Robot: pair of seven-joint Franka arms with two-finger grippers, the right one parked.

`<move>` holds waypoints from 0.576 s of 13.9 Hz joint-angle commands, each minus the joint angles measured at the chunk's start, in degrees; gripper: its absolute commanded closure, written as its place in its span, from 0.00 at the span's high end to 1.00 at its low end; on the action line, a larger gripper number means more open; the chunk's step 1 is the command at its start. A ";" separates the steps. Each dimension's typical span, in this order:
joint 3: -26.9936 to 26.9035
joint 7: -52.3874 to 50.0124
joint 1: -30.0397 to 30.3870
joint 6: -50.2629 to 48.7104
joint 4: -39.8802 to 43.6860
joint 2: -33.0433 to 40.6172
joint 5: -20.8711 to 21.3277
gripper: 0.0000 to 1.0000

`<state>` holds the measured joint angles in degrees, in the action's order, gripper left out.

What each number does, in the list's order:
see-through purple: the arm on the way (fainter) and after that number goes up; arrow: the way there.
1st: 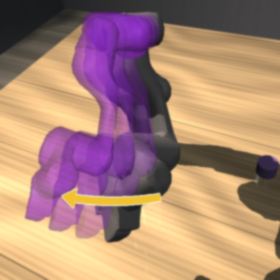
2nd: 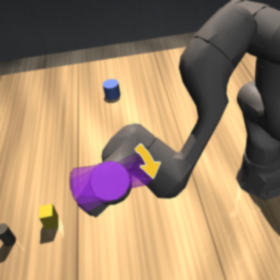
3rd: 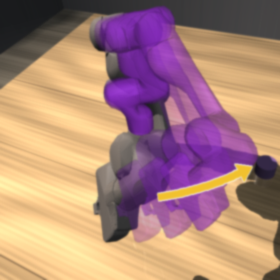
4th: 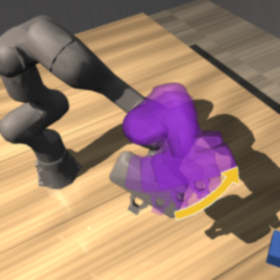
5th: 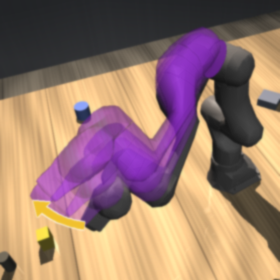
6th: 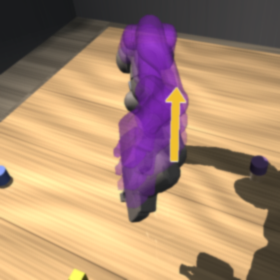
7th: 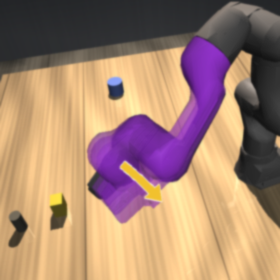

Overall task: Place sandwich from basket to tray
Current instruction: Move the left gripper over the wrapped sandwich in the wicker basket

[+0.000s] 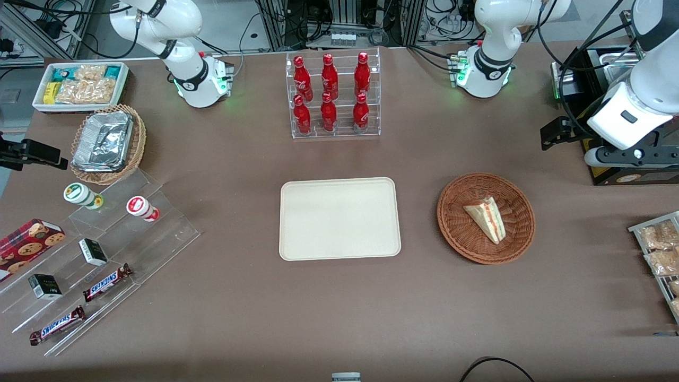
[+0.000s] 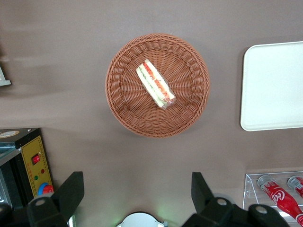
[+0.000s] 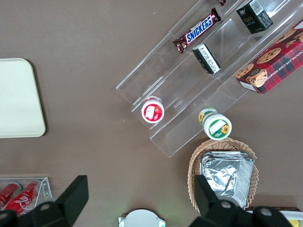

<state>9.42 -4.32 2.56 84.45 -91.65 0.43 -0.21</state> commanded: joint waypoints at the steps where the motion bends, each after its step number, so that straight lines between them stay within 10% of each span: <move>1: 0.51 0.90 0.69 -0.96 1.30 -0.61 -0.15 1.00; 8: 0.77 0.98 0.25 8.16 -9.92 0.09 -0.23 1.00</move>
<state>9.75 -4.23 2.55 88.73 -96.14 -1.10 -0.22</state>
